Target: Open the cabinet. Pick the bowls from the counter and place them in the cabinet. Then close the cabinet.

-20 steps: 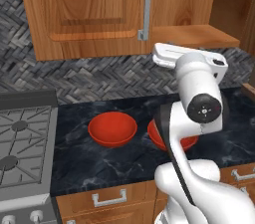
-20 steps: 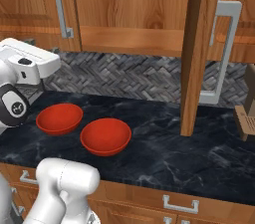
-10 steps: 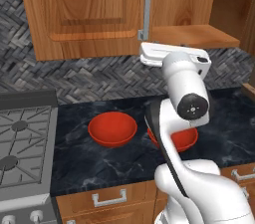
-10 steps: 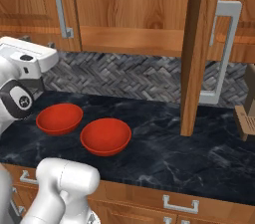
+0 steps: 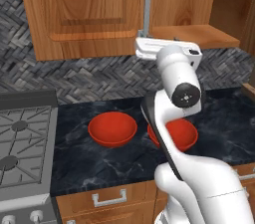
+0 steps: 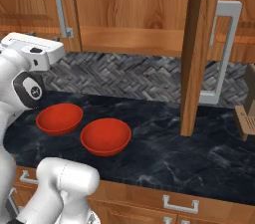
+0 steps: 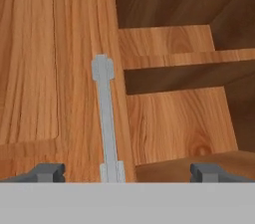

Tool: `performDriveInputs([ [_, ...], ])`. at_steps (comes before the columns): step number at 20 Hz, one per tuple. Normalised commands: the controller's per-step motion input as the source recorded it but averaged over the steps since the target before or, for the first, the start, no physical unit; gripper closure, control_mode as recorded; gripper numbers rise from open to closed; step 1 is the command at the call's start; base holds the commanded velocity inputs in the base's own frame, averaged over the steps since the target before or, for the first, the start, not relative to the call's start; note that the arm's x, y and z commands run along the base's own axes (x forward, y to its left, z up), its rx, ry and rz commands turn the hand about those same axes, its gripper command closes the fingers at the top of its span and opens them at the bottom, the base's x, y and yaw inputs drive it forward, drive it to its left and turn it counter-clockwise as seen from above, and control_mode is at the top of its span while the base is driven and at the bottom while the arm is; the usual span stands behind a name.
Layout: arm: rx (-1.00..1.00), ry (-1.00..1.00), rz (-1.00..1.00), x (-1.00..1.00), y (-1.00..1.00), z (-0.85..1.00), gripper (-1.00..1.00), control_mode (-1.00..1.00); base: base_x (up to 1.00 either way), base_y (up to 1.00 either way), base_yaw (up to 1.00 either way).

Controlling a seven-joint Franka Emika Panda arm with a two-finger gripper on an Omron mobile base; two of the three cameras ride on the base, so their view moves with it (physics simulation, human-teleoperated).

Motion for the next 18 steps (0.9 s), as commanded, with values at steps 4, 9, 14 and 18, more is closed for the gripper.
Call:
performDriveInputs([
  [4,-0.05,-0.01,0.0,0.32,0.13,0.0,-1.0,-1.0,0.0,0.0,0.0],
  [9,-0.06,0.0,0.0,0.28,0.2,0.0,-1.0,-1.0,0.0,0.0,0.0],
  [14,0.0,0.0,0.0,0.28,0.0,0.0,-1.0,-1.0,0.0,0.0,0.0],
  [18,0.0,0.0,0.0,0.27,0.0,0.0,-1.0,-1.0,0.0,0.0,0.0],
])
